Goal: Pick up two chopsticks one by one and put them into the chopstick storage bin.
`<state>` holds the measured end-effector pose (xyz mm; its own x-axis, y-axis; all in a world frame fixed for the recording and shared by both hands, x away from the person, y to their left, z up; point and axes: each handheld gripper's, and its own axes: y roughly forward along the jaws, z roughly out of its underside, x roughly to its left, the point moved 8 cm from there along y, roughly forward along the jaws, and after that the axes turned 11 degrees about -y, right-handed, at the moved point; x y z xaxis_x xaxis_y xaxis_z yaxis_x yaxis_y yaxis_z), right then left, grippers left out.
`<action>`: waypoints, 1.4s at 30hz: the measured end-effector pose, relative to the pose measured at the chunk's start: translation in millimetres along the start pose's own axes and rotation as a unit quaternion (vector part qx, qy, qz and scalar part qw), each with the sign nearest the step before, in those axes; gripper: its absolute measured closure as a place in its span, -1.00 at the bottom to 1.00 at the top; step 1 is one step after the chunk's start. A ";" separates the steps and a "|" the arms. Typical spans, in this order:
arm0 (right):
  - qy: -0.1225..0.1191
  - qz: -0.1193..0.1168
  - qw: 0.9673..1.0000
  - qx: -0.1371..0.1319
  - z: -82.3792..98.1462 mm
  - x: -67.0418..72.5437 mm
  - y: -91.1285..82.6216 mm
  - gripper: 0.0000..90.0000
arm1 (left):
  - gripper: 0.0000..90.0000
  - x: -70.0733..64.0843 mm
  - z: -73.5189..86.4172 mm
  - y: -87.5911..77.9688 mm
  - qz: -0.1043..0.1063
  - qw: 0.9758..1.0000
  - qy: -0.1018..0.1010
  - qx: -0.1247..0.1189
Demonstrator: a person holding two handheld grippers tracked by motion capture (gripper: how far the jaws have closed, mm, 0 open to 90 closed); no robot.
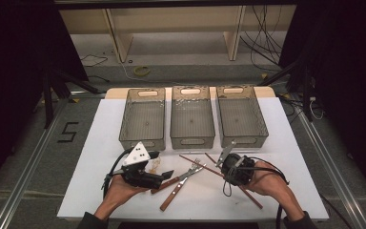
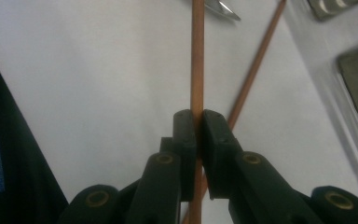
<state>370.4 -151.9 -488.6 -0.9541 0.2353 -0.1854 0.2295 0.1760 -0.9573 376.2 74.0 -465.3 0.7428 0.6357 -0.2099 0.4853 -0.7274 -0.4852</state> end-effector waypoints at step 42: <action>-0.146 -0.016 0.989 -0.006 -46.4 42.8 3.9 0.89 | 0.14 -39.2 33.8 38.5 0.043 0.967 0.150 0.201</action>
<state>339.4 -96.8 -490.0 -0.9753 -0.0561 -0.2137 0.1997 0.1899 -0.9613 350.1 29.8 -504.4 0.9024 0.4292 -0.0378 0.2413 -0.5762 -0.7809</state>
